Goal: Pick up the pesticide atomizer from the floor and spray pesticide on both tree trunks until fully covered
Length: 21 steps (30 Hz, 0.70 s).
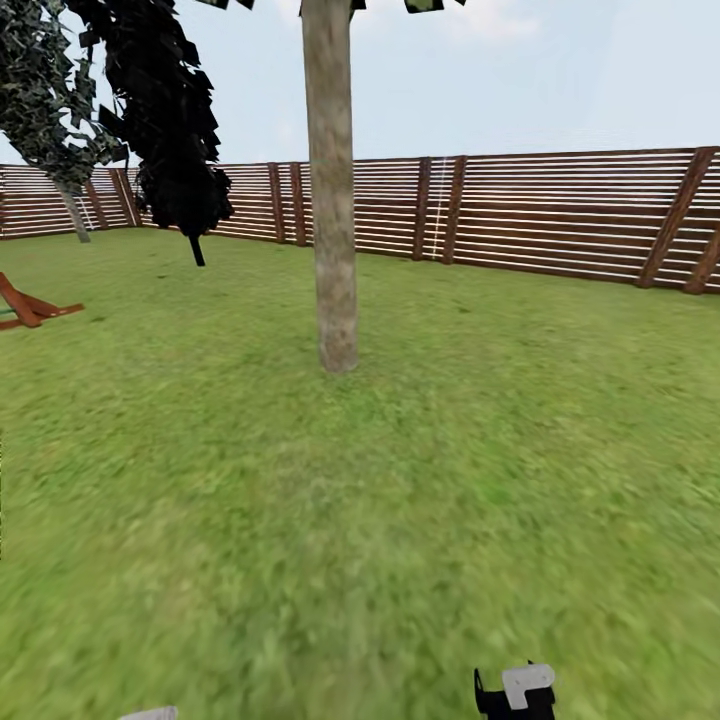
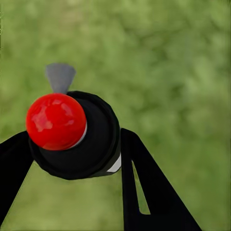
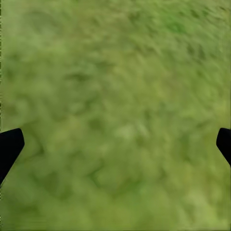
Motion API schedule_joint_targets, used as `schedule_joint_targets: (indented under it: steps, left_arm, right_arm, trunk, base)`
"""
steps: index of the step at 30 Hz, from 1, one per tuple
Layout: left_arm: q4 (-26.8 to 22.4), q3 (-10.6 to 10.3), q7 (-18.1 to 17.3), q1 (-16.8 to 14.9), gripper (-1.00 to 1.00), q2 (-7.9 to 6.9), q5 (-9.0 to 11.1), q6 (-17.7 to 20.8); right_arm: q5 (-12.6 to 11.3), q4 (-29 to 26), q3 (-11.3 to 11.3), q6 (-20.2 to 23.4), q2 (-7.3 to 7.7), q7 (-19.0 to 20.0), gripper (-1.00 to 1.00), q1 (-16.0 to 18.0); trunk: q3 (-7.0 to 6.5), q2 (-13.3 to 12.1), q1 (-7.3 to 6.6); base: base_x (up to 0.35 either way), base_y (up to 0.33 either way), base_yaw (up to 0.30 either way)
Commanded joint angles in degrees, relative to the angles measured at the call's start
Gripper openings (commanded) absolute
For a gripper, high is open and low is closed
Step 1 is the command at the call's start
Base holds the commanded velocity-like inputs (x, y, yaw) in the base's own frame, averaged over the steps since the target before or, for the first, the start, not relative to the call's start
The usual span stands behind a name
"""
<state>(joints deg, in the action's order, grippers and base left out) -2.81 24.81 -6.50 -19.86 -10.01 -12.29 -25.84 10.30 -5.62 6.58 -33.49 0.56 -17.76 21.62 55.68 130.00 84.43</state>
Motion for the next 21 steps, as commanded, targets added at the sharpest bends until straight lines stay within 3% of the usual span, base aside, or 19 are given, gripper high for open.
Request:
schedule_joint_targets:
  steps: [1,7,21]
  left_arm:
    - [-0.01,0.01,0.0,0.0,-1.0,0.05,-0.02,0.0]
    - [-0.01,0.02,0.04,0.0,-1.0,0.07,-0.01,0.0]
    - [-0.01,0.05,0.08,0.0,-1.0,0.07,-0.01,0.0]
  right_arm:
    - [-0.01,0.3,0.01,0.0,-0.07,0.0,1.0,0.0]
    - [-0.01,0.52,0.01,0.06,-0.12,0.05,1.0,0.0]
    - [-0.01,0.6,0.0,0.08,0.17,0.18,1.0,0.0]
  trunk:
    - [0.01,0.0,0.0]
    - [0.17,0.0,0.0]
    - [0.2,0.0,0.0]
  base:
    - [0.336,0.0,0.22]
    - [0.336,0.0,0.194]
    - [0.337,0.0,0.01]
